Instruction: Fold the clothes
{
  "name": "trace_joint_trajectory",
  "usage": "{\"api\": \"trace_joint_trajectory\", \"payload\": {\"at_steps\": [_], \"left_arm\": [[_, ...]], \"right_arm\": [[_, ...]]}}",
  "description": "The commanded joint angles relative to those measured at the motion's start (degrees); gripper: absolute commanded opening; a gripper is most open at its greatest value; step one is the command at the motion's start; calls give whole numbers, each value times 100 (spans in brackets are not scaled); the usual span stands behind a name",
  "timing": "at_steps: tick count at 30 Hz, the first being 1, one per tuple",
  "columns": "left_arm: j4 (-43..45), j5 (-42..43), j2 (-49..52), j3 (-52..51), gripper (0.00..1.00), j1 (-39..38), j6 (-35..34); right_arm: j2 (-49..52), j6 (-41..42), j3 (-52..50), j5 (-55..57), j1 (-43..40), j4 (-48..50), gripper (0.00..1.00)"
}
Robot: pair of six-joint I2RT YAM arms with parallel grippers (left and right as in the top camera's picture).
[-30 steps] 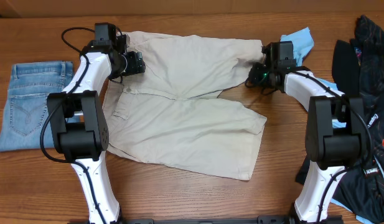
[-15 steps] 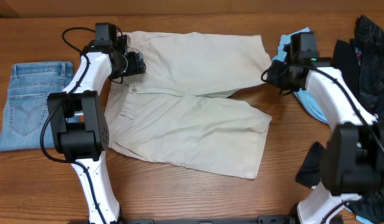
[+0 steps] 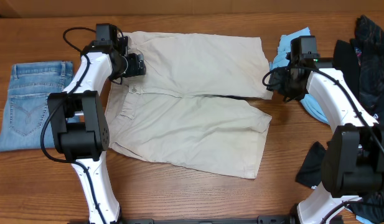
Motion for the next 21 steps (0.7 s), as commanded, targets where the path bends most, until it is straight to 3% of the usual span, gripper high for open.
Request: {"api": "trace_joint_trajectory", "payload": {"at_steps": [1,4,8,15,18,21], "left_arm": [[20,-455,-452,85,91,74,269],[-79,-592,-1010,90,100,129,247],[-778,-824,-1650,90,100,157,245],[-2374,-1292,-1985,87,100,157,22],[-2555,-1390,-1982,70,100,157,-7],[-2393,-935,-1971,59,96,155,321]], "right_arm": [[7,-275,-31,85,-33,46,63],[7,-387,-31,83,-33,120,70],[4,-413,-28,83,-33,201,80],[-310,-413,13,83,-33,-170,84],[-511,-413,13,81,-33,-304,84],[-566,-411,13,24,-33,-409,84]]}}
